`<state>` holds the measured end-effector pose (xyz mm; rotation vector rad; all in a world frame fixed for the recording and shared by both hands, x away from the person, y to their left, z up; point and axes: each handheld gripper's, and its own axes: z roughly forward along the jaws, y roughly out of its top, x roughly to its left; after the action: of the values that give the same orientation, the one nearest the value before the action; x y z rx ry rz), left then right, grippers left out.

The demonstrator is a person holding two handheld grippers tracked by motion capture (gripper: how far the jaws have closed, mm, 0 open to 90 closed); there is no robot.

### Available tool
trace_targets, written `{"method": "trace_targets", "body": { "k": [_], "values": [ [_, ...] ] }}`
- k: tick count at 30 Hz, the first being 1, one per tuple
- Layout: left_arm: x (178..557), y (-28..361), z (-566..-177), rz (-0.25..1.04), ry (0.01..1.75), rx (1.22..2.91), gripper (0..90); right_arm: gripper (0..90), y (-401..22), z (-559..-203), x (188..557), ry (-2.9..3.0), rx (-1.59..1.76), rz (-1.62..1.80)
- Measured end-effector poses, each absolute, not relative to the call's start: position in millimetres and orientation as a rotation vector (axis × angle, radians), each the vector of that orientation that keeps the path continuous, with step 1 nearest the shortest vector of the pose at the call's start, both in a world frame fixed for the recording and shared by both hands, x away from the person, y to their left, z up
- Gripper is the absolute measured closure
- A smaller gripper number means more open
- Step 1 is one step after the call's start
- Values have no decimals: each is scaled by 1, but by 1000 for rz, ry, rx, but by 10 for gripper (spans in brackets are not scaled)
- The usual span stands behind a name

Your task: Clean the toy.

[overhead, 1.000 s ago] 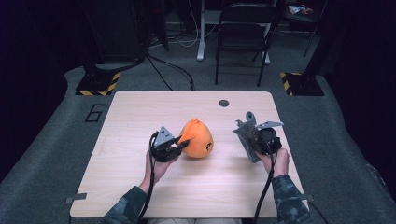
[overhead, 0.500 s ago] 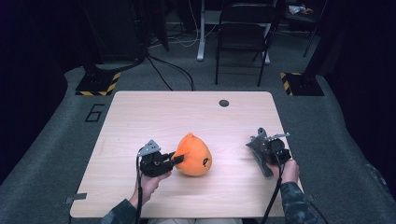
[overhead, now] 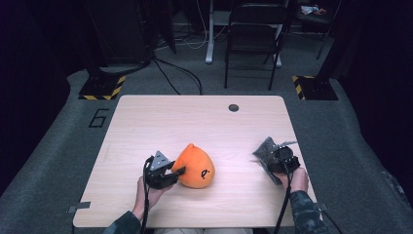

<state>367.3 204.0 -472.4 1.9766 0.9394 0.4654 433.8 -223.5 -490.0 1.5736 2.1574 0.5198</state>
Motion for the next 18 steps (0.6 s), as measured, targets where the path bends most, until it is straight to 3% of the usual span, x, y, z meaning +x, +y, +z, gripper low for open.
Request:
{"method": "trace_targets", "body": {
  "k": [5,7,18],
  "values": [
    [364,201,-469,634,908,2014,474,191,-226,-479,426,2128,1548,591],
    [366,204,-469,647,918,2005,433,155,-227,-475,421,2117,1539,636],
    [376,219,-466,659,960,1988,247,92,-243,-467,389,2062,1538,788]
  ]
}}
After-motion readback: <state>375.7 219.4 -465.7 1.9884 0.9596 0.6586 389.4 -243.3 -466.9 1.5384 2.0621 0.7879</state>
